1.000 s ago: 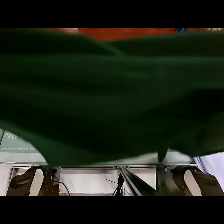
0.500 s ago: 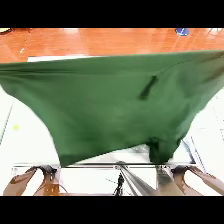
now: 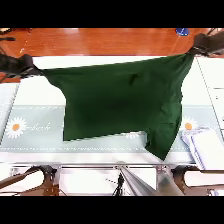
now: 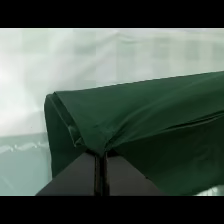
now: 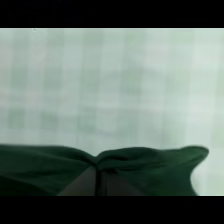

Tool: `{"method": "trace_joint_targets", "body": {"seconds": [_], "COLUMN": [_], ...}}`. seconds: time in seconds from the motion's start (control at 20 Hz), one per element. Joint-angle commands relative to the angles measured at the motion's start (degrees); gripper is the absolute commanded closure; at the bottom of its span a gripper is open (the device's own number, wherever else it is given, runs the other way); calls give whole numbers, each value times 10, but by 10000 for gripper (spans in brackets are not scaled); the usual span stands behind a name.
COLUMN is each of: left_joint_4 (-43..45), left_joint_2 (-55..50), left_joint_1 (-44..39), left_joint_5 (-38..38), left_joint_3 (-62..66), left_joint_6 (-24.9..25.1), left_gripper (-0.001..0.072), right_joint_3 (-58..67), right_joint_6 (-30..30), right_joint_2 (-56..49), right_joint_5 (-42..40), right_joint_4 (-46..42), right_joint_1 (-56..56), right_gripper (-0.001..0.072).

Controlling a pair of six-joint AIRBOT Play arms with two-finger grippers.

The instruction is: Fold the shirts.

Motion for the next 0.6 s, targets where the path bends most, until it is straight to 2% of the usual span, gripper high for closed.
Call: {"method": "trace_joint_targets", "body": {"seconds": [0.0,0.25,0.55], "left_joint_4": [-4,-4,-4], "left_joint_2": [-74,-145,-197], "left_joint_1": [-15,-46,-67], "left_joint_5": [84,143,130], "left_joint_3": [-3,-3,-2], "left_joint_6": [0,0,0], "left_gripper": [685,685,685], "right_joint_3": [0,0,0], "right_joint_6": [6,5,8], "right_joint_2": [-66,-145,-178], "right_joint_5": [-122,-129,-114], "right_joint_4": [7,7,8], "right_joint_1": [13,13,13], "right_gripper": [695,694,694]}}
